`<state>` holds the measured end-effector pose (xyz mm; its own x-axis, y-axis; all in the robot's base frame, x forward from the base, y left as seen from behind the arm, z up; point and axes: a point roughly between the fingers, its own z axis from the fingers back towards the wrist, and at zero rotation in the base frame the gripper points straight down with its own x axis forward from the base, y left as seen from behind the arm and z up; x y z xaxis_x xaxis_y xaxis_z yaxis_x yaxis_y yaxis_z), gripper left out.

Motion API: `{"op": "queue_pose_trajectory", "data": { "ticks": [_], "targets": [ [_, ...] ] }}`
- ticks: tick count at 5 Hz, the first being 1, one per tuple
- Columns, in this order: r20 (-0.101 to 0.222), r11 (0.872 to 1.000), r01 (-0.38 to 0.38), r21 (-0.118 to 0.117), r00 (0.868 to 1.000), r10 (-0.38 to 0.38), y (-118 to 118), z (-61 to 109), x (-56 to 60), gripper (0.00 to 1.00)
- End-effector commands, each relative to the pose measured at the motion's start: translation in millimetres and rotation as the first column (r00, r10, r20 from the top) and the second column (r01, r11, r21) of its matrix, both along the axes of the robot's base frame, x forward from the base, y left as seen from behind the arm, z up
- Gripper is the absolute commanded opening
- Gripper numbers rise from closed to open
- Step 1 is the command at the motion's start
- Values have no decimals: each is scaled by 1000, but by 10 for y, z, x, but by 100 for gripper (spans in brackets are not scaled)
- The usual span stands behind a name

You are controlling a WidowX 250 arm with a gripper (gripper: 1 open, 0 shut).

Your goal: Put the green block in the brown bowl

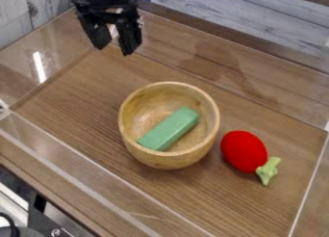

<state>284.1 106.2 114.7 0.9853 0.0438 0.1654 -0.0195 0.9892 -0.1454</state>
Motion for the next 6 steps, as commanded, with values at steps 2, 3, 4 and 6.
{"op": "queue_pose_trajectory", "data": {
  "ticks": [2,3,4,6],
  "targets": [
    [78,998,-11,67,997,6,106,376,14,100],
    [80,997,-19,73,997,13,69,378,-20,100],
    [75,997,-25,73,997,20,9,353,-65,100],
    [91,988,-120,94,990,112,47,247,-25,100]
  ]
}}
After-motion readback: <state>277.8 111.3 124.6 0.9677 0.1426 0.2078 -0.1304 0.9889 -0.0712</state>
